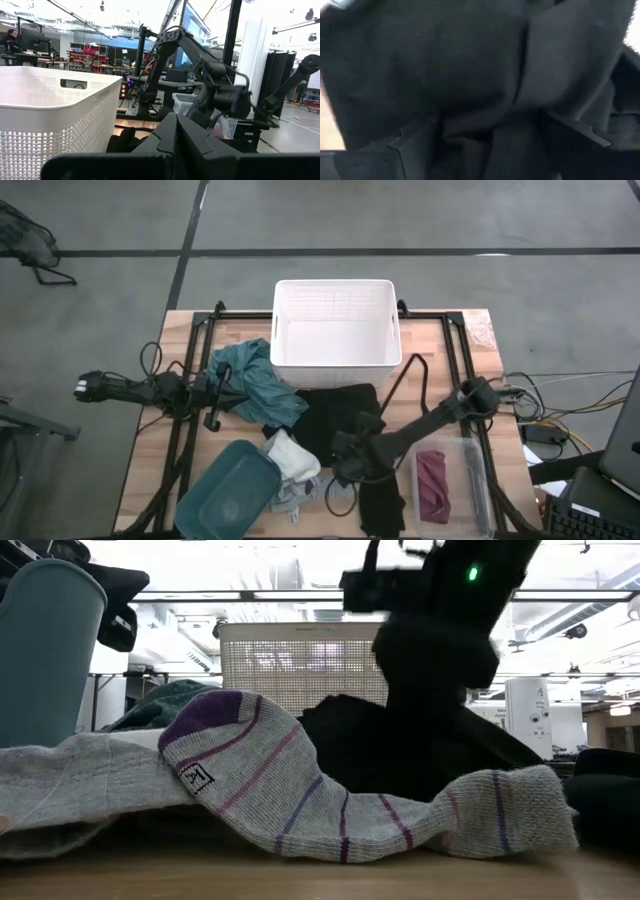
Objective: Pick & Place Cloths
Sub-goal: Put the black shirt into the white bin
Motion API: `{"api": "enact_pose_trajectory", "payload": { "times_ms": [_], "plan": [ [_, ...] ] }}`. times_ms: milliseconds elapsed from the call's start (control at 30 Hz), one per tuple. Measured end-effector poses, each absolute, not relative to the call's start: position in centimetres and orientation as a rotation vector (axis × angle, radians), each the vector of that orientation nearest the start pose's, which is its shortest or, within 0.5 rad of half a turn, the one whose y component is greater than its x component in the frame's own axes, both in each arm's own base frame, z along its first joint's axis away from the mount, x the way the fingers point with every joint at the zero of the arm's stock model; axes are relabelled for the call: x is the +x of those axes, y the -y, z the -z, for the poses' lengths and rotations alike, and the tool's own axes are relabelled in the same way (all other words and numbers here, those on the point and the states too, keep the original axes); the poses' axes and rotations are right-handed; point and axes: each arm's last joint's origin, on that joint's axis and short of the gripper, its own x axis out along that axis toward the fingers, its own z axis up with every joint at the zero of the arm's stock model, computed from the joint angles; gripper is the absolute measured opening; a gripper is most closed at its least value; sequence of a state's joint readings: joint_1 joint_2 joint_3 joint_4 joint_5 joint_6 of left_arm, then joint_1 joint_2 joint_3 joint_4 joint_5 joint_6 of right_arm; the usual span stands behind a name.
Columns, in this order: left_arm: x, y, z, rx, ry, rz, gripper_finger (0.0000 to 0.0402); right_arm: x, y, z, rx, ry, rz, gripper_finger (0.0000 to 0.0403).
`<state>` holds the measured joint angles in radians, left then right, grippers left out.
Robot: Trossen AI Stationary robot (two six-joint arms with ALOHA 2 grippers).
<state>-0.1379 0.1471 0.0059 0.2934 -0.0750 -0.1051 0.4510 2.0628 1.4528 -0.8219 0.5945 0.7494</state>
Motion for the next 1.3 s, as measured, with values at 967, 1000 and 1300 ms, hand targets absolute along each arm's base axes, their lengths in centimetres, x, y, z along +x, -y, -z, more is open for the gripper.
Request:
{"api": "enact_pose_trajectory", "payload": {
  "times_ms": [967,1000,1300],
  "plan": [
    [10.5,1.2,-18.2,-0.121,0.148,0.070,0.0016,37.9,-15.0,-16.5,-0.105,-1.181,0.536,0.0026],
    [10.5,1.2,-18.2,-0.121,0.148,0.070,0.0016,37.9,-15.1,-17.1,-0.118,-1.183,0.539,0.0026],
    [10.5,1.2,-18.2,-0.121,0.148,0.071,0.0017,38.4,-15.0,-23.8,-0.222,-1.158,0.606,0.0025]
  ]
}}
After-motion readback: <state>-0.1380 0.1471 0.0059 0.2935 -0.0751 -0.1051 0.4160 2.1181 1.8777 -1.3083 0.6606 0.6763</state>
